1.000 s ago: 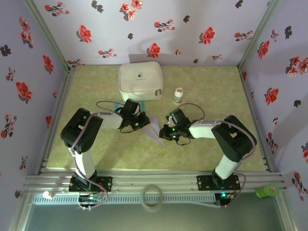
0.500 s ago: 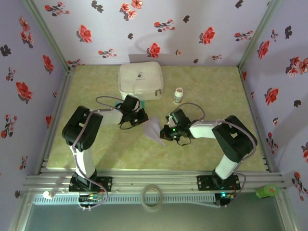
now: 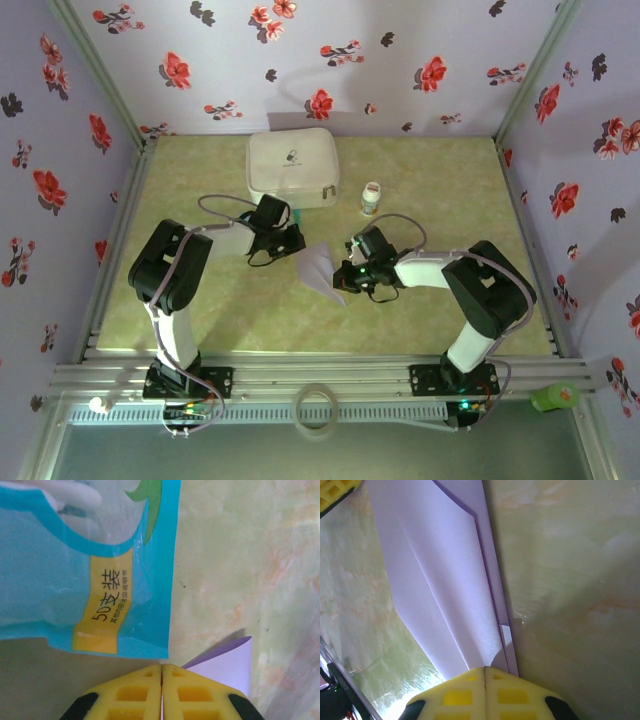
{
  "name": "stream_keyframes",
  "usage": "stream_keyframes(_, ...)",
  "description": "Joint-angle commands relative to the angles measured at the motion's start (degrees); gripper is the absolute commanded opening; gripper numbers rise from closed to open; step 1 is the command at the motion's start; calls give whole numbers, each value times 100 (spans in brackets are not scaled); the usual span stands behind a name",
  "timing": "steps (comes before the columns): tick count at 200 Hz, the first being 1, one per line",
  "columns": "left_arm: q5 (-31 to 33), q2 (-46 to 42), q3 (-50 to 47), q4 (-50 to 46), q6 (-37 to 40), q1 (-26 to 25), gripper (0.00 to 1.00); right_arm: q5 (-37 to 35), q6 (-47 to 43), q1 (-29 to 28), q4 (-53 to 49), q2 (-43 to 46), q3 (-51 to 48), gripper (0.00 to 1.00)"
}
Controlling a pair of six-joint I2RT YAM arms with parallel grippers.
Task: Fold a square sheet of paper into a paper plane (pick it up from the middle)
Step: Fourth fold the wing at the center of the table.
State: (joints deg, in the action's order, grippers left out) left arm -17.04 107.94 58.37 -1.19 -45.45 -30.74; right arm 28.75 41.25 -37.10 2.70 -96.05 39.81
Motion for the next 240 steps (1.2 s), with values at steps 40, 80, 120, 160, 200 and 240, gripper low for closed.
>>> stream_keyframes(40, 227, -533, -53, -171, 212, -31, 11, -218, -214, 62, -1211, -80, -386, 0)
stream_keyframes(80, 314, -994, -175, -218, 235, -252, 13, -218, -220, 64, -1228, -81, -371, 0)
stream_keyframes(120, -2, -1069, -404, 41, 59, -556, 13, -249, -192, 72, -1236, -81, -347, 0)
stream_keyframes(160, -273, -731, -488, 286, 197, -889, 13, -230, -152, 72, -1219, -56, -344, 0)
stream_keyframes(200, 37, -423, -629, 214, 220, -882, 12, -114, -118, 80, -1159, 48, -274, 0)
stream_keyframes(240, 121, -230, -731, 189, 254, -884, 11, 15, -26, 78, -1098, 337, -46, 4)
